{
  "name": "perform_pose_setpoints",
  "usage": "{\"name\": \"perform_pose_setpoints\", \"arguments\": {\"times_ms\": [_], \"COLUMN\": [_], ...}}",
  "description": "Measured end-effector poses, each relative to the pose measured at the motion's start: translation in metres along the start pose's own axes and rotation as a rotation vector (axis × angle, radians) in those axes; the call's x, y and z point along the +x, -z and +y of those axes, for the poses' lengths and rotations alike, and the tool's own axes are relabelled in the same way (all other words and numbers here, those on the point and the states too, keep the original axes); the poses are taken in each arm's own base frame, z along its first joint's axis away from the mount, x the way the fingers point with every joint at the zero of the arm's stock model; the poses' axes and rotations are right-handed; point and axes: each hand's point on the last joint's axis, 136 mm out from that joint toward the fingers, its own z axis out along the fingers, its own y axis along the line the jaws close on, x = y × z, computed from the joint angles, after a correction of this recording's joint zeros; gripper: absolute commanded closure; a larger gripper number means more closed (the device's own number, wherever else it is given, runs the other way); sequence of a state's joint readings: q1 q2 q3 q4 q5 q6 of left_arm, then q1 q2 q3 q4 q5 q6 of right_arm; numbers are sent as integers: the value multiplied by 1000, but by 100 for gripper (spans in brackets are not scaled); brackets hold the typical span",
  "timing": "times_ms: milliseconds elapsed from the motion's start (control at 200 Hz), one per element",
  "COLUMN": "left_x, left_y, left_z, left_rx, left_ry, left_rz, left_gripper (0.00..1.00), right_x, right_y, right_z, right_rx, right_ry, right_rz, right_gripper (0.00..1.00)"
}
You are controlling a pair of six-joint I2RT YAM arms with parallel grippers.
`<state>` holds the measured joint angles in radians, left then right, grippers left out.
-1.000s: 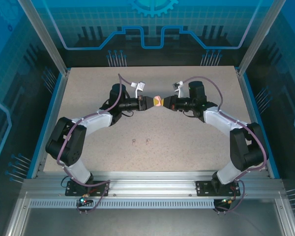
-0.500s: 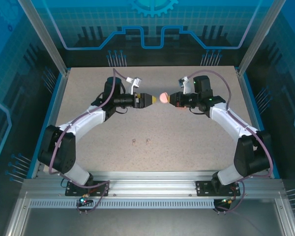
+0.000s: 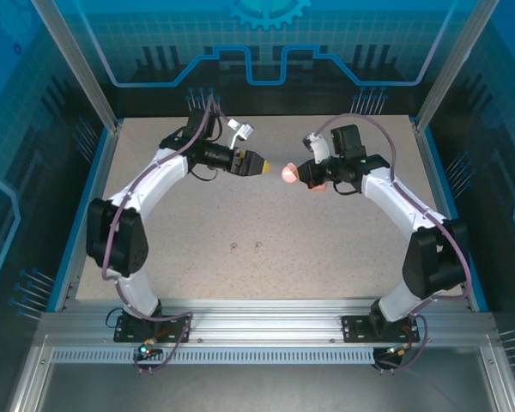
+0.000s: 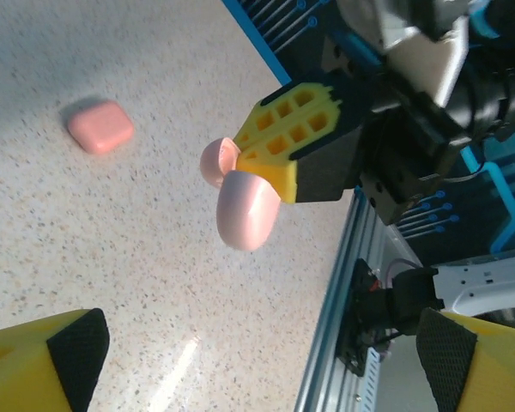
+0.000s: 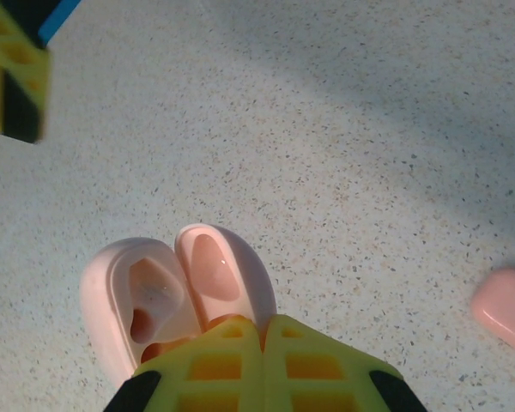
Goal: Insert the wireless bluetooth earbuds into the charging case
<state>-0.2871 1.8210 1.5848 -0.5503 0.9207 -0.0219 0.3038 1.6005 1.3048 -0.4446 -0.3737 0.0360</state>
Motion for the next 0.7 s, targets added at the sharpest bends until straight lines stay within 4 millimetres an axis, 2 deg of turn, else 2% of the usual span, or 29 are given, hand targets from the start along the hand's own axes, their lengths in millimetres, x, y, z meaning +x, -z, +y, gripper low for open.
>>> {"name": "perform_pose_setpoints", "arguments": {"times_ms": [155,280,460,700], "left_x": [20,31,26,20], "left_y": [-16,-21,-23,-28], "left_z": [19,24,21,23], "left_rx": [43,74,111,146], "left_ry": [87,128,132,125], "left_rz": [100,138,143,146], "left_gripper": [14,20,32,42], "right_x": [-5,-6,-8,-16], "right_y": [-9,-17,-28,-38], "right_z": [13,14,18,41], "right_rx": [-28,-44,-73,-112], "right_ry": [102,135,150,200], "right_rz": [42,73,108,122], "right_gripper": [100,100,100,100]}}
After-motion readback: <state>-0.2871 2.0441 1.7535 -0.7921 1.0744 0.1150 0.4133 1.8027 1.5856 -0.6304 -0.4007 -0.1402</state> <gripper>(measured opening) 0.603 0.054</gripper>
